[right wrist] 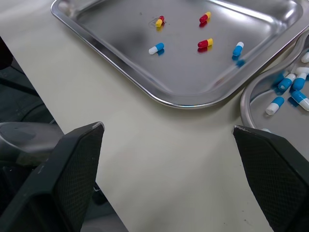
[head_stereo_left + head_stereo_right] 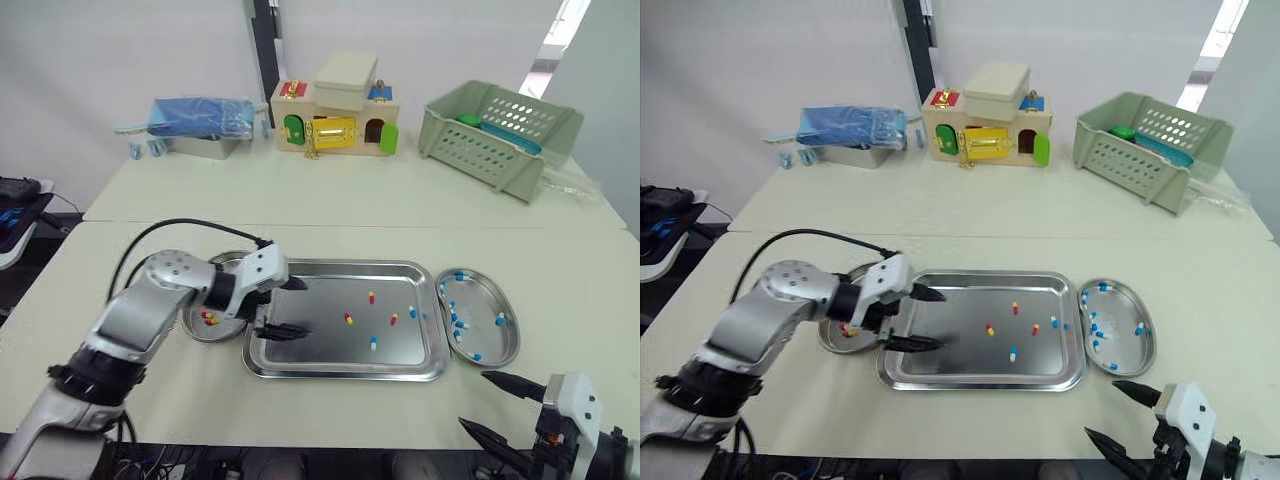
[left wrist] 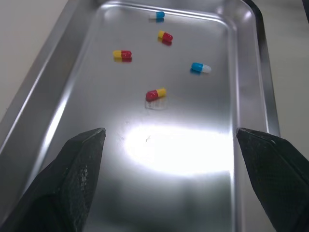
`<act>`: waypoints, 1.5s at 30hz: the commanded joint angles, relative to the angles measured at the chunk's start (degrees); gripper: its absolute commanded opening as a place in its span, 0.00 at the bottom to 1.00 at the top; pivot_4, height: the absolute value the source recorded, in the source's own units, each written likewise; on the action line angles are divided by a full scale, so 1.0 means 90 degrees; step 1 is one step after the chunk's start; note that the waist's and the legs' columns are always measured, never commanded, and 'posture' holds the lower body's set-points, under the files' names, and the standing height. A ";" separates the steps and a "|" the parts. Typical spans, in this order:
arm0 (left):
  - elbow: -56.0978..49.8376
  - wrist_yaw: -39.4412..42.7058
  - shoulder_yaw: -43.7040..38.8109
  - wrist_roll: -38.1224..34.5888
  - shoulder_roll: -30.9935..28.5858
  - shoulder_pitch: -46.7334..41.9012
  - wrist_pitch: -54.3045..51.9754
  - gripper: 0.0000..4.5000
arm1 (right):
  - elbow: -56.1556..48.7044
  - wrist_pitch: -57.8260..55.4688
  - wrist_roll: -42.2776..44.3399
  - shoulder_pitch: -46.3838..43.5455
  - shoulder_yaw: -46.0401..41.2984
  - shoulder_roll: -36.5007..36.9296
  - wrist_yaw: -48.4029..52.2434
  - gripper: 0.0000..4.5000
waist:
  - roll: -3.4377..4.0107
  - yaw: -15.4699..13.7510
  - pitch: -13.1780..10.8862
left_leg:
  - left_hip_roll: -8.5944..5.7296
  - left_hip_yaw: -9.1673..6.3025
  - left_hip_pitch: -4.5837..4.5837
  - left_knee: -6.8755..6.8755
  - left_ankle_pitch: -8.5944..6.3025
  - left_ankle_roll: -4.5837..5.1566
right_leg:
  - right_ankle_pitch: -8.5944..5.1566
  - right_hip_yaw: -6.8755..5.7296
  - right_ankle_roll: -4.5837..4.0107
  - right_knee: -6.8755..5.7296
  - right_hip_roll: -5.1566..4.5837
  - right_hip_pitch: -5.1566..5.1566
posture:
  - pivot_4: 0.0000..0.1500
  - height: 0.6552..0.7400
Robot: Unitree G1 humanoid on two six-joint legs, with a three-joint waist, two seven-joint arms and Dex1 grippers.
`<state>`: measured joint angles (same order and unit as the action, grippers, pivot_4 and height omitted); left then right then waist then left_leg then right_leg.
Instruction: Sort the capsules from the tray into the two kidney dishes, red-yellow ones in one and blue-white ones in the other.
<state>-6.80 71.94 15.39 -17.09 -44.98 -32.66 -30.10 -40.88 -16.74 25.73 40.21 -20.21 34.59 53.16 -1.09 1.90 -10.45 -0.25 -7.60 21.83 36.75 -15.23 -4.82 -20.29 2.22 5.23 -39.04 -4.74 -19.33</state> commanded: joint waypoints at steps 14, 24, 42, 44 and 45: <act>0.1147 -0.0368 0.0960 0.1164 0.1387 -0.0538 0.0746 0.99 | -0.0499 0.0164 -0.0110 0.0153 0.0389 -0.0342 -0.0855 1.00 | 0.0000 0.0006 0.0000 | 0.0000 -0.0005 0.0002 0.0006 -0.0001 0.0001 | 0.0000 -0.0002 0.0000 0.0000 0.0000 0.0000 | 1.00 1.00; 0.1749 -0.0394 0.1048 0.1505 0.1769 -0.0729 0.1039 0.91 | -0.0398 0.0174 -0.0153 -0.0016 0.0490 -0.0381 -0.0967 1.00 | 0.0000 0.0000 0.0000 | -0.0002 -0.0005 0.0004 0.0009 -0.0001 0.0001 | 0.0000 -0.0002 0.0000 0.0001 -0.0001 0.0000 | 1.00 1.00; 0.1967 -0.0155 0.1145 0.1919 0.1776 -0.0731 0.1465 0.49 | -0.0380 0.0243 -0.0101 0.0042 0.0477 -0.0416 -0.1038 1.00 | 0.0001 0.0002 0.0001 | -0.0002 -0.0005 0.0002 0.0008 -0.0001 0.0001 | 0.0000 -0.0002 0.0000 0.0000 -0.0001 0.0000 | 1.00 1.00; 0.1972 -0.0135 0.1152 0.1960 0.1782 -0.0731 0.1527 0.49 | -0.0378 0.0252 -0.0099 0.0046 0.0482 -0.0418 -0.1044 1.00 | 0.0001 0.0002 0.0001 | -0.0002 -0.0006 0.0002 0.0008 -0.0001 0.0001 | 0.0000 -0.0002 0.0000 0.0000 -0.0001 0.0000 | 1.00 1.00; 0.1973 -0.0126 0.1155 0.1978 0.1787 -0.0727 0.1553 0.49 | -0.0374 0.0258 -0.0101 0.0050 0.0485 -0.0420 -0.1046 1.00 | 0.0002 0.0002 0.0001 | -0.0002 -0.0006 0.0002 0.0008 -0.0001 0.0002 | 0.0000 -0.0002 0.0000 0.0000 -0.0001 0.0000 | 1.00 1.00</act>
<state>11.09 70.63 25.03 -0.01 -29.02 -38.61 -16.85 -43.63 -15.53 23.98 39.99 -15.54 31.13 43.73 -1.07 1.92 -10.44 -0.26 -7.65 21.85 36.82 -15.23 -4.81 -20.29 2.20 5.23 -39.04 -4.75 -19.33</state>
